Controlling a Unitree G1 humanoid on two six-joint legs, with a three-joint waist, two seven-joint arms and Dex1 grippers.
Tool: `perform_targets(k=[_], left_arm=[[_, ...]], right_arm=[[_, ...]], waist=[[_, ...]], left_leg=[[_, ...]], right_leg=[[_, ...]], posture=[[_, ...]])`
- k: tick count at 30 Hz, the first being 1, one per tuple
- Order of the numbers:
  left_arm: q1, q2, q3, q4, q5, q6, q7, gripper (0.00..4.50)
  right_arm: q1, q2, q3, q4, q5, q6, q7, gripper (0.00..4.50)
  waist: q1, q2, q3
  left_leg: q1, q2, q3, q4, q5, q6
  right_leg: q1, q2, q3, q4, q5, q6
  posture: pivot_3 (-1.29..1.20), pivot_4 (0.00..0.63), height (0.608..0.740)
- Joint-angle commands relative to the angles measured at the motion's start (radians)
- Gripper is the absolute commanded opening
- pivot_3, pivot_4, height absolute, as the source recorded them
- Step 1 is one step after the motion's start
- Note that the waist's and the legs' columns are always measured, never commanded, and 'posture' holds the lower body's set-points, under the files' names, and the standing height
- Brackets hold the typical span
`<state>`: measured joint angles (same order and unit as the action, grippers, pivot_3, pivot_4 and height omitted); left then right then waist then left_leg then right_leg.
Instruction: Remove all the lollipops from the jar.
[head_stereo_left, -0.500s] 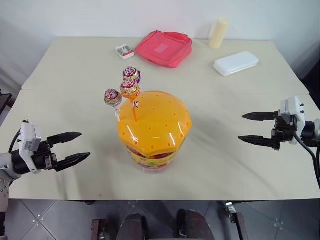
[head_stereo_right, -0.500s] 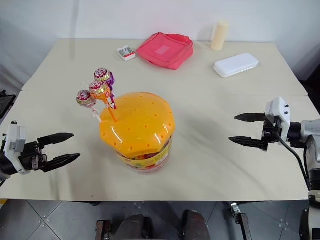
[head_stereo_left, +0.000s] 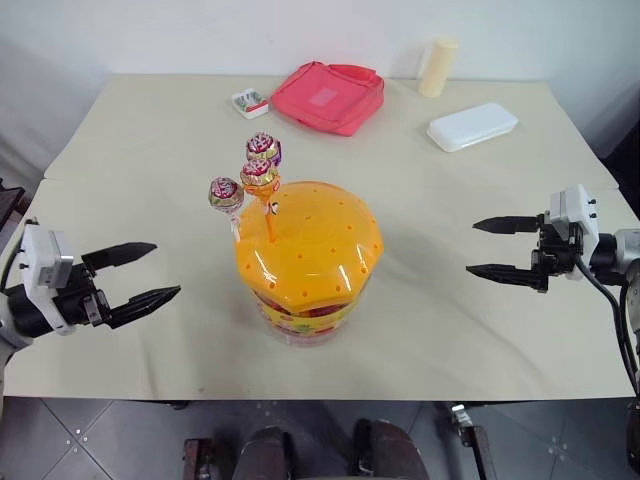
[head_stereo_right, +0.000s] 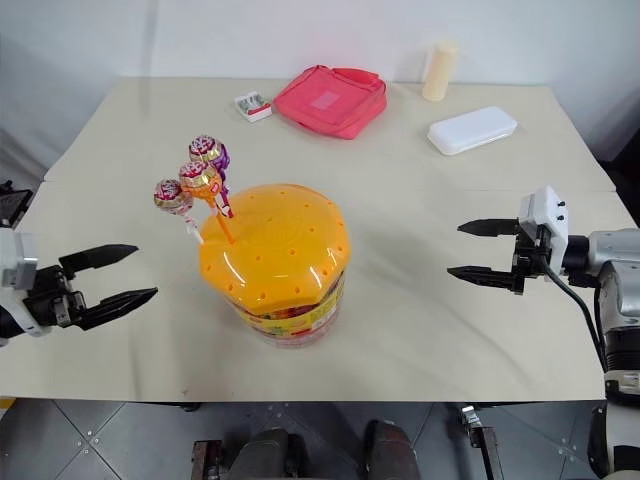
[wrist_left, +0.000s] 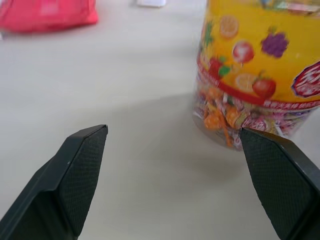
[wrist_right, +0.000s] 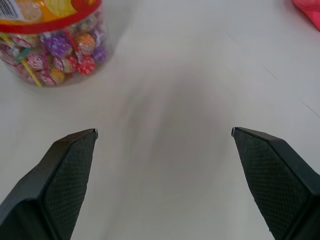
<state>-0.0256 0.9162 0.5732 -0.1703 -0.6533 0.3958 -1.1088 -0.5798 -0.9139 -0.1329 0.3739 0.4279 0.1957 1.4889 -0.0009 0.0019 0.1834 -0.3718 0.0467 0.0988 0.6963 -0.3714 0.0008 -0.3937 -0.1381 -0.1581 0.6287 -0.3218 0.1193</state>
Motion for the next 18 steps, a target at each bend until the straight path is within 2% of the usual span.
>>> perform_targets(k=[1,7,11,18], left_arm=[[-0.122,0.046,0.038,-0.076,-0.096,0.107,0.109,4.46],[-0.311,0.063,-0.049,-0.102,-0.215,0.157,0.033,4.46],[-0.421,0.063,-0.124,-0.107,-0.309,0.192,-0.07,4.46],[-0.488,0.035,-0.269,-0.094,-0.297,0.193,-0.196,4.46]], right_arm=[[0.002,0.009,-0.032,-0.136,0.072,0.023,0.014,4.5],[0.113,-0.015,-0.09,-0.389,0.192,0.15,-0.024,4.5],[0.145,-0.016,-0.128,-0.465,0.222,0.172,-0.069,4.5],[0.183,-0.015,-0.174,-0.511,0.222,0.176,-0.131,4.5]], waist=[[0.005,0.0,0.0],[0.012,0.0,0.0],[0.016,0.0,0.0],[0.018,0.0,0.0]], left_leg=[[-0.001,0.0,-0.001,0.0,0.0,0.0],[-0.001,-0.001,-0.002,0.001,0.0,0.0],[-0.001,-0.001,-0.001,0.002,-0.001,0.0],[0.0,0.0,0.0,0.002,-0.001,0.0]], right_leg=[[0.0,0.0,0.0,0.0,0.0,0.0],[0.001,0.0,0.0,0.001,0.0,0.0],[0.0,0.0,0.0,0.001,0.0,0.0],[0.0,0.002,0.002,0.001,0.0,0.0]], posture=[[0.0,0.15,0.74],[0.0,0.15,0.74],[0.0,0.15,0.74],[0.0,0.15,0.74]])
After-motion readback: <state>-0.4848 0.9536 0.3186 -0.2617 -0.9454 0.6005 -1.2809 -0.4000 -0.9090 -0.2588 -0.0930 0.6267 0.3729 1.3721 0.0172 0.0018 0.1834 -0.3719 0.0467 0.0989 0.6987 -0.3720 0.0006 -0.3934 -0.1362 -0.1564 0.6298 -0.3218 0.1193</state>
